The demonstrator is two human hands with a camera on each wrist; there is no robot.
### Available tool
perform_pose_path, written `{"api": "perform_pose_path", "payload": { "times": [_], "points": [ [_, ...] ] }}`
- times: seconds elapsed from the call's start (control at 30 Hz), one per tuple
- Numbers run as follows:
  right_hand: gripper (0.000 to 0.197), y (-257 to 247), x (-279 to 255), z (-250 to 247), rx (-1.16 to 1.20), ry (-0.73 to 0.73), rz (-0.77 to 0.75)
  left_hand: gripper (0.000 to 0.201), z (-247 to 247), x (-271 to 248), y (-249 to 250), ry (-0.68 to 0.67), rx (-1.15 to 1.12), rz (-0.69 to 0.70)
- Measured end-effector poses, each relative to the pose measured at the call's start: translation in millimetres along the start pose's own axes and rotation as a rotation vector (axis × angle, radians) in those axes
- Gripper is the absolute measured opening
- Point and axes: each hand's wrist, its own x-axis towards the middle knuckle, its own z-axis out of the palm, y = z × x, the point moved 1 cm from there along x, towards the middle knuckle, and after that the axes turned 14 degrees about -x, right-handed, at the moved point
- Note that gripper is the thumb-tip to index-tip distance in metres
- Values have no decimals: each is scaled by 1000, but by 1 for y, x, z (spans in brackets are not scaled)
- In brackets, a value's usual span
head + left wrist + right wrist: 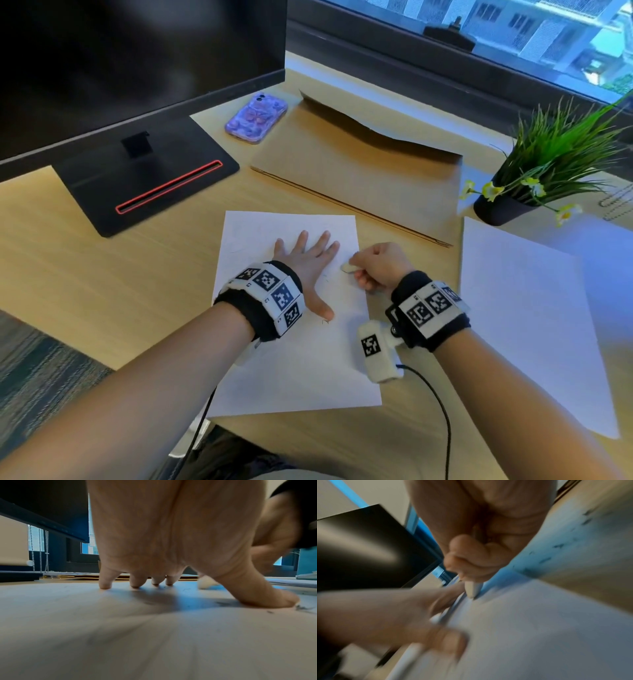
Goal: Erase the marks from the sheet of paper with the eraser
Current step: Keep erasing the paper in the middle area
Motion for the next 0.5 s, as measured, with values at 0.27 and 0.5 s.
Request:
{"api": "perform_pose_path", "payload": {
  "times": [0.27,0.5],
  "points": [
    [19,3,-2,6,-28,-41,17,129,1,0,-1,2,20,1],
    [26,7,-22,25,-181,-208,-34,133,2,2,-1,-4,3,-15]
  ]
}}
